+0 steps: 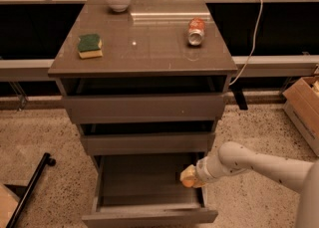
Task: Pick orange from bottom drawer and place on counter
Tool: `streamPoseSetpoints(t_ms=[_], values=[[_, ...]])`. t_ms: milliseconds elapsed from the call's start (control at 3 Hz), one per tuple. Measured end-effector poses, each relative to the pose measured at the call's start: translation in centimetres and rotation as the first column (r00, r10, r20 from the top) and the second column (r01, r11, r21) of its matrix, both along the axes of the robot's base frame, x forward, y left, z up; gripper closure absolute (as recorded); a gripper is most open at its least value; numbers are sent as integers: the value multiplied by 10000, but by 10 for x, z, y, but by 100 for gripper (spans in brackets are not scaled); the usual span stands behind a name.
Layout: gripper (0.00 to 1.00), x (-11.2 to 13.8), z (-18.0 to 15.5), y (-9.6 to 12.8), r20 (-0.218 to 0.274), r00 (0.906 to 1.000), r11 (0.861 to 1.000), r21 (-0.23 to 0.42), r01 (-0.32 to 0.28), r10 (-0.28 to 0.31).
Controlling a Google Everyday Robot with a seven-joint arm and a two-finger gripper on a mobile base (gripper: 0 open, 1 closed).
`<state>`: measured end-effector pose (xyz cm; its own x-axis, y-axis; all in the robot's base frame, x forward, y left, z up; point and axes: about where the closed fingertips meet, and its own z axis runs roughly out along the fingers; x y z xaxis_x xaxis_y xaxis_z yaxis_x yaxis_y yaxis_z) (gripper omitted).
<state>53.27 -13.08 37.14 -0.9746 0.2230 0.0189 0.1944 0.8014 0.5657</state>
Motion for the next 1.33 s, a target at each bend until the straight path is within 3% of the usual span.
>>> streamPoseSetpoints(t_ms=[333, 667, 1000, 1333], values=[[100, -40, 79, -20, 742, 9966, 9981, -538, -311, 350], [100, -56, 140, -38, 1533, 9873, 9943, -1031, -260, 417], [100, -51, 193, -52, 2285, 9715, 9859, -1658, -246, 627], [100, -38, 250, -59, 3256, 9398, 9706, -2397, -235, 1032]])
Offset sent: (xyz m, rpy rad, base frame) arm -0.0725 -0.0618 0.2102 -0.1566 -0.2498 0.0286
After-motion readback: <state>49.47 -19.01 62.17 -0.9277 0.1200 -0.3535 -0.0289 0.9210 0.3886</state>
